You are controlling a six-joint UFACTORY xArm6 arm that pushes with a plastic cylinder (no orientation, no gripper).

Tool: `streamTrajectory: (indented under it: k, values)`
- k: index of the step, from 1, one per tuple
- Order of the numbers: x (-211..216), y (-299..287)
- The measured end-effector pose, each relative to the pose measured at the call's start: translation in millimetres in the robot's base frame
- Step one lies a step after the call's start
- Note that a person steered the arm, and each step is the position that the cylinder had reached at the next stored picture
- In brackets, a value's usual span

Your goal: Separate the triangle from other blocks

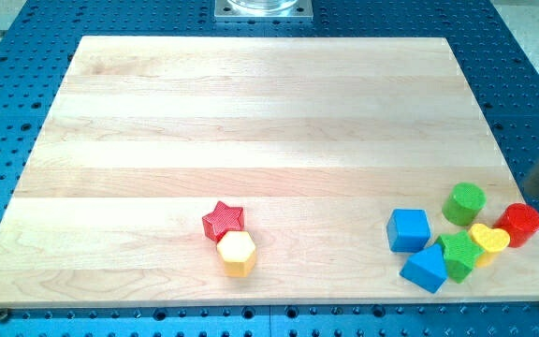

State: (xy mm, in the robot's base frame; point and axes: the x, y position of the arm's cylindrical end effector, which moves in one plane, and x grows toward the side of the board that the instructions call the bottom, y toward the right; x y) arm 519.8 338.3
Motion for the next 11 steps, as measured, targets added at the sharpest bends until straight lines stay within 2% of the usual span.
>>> streamTrajectory:
  k: [1,2,3,4,5,6,7,8,9,10,11]
  values:
    - [32,-22]
    - [85,-86]
    - [99,-122]
    - [91,-182]
    - [49,-228]
    - [23,-232]
    - [50,-190]
    - [63,-203]
    - [97,-232]
    - [98,-197]
    - [97,-116]
